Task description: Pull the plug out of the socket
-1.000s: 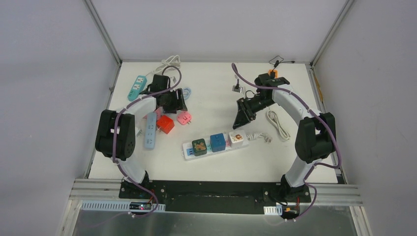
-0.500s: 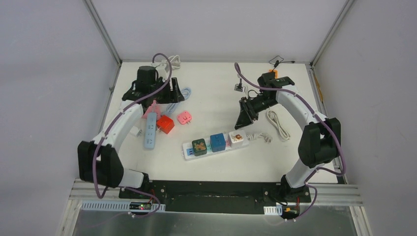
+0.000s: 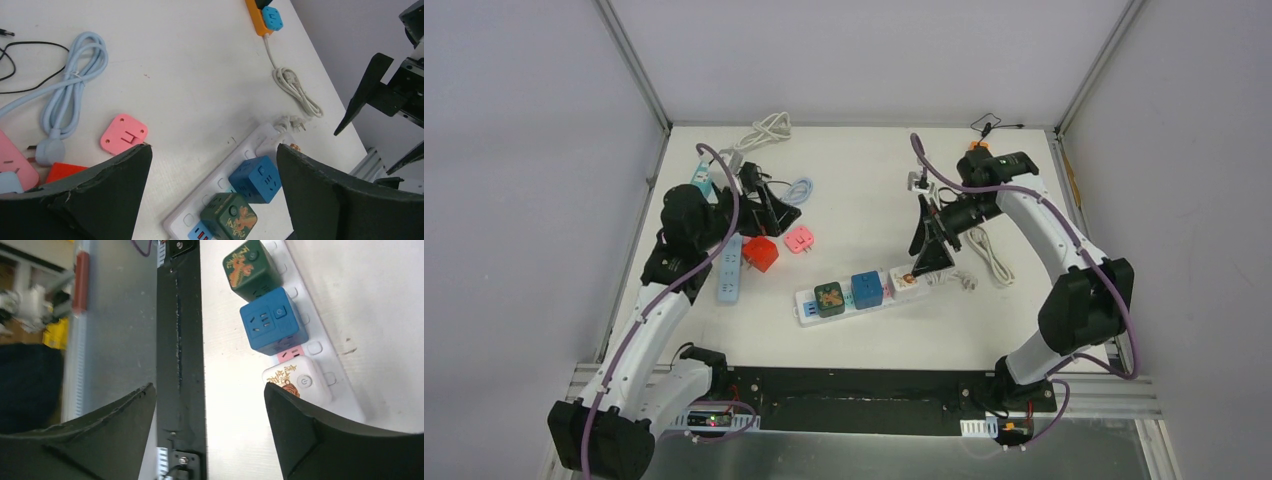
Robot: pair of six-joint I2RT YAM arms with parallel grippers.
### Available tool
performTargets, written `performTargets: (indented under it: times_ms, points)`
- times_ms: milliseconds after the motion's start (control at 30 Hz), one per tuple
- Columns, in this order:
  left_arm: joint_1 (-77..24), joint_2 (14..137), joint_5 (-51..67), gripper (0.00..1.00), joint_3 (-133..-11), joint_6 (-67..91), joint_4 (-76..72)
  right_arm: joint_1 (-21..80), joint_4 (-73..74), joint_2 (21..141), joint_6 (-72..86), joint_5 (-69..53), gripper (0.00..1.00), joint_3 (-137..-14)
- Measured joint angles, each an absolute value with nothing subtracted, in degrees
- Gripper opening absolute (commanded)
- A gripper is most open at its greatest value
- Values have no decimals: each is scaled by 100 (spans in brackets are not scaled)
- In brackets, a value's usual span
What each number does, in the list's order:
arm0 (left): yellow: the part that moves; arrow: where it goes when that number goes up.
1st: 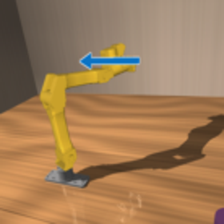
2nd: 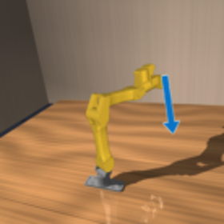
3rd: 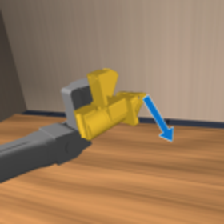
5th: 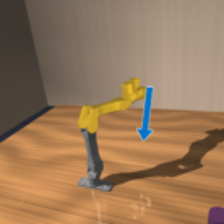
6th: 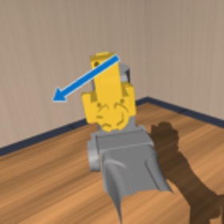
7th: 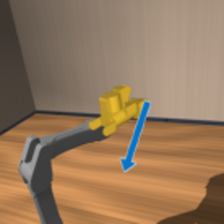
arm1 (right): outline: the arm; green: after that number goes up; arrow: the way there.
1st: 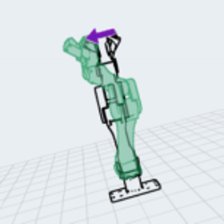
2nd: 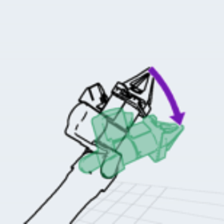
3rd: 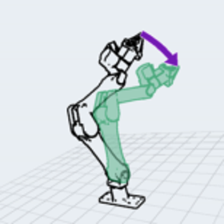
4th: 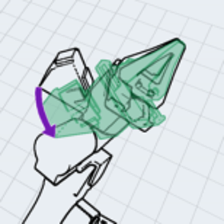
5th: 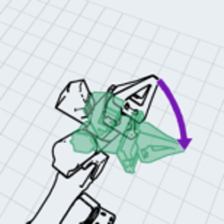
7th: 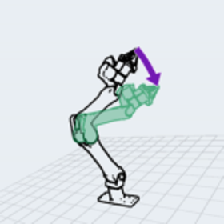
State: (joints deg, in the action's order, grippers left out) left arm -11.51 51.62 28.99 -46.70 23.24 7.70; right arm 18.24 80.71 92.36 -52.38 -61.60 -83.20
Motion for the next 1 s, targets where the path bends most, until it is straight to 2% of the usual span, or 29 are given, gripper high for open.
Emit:
performTargets:
  times_ms: [267, 433, 633, 733, 1000]
  points:
    - [-1341, 4698, 3813, 95, -3918, 2502, -185, 1938, 8807, 8986, -8401, -6239, 100, -8329]
    - [-2858, 4206, 3559, 99, -3634, 1667, -237, 2110, 8888, 8995, -9122, -5905, 100, -8329]
    - [-4932, 4012, 2357, 99, -3363, -82, 108, 2198, 8882, 8978, -8836, -5710, 100, -8184]
    - [-5572, 4316, 1643, 99, -3306, -869, 397, 2283, 8781, 8949, -8460, -5614, 100, -8029]
    - [-5892, 5050, 690, 99, -3282, -2290, 993, 2364, 7931, 8665, -7299, -5636, 100, -7509]
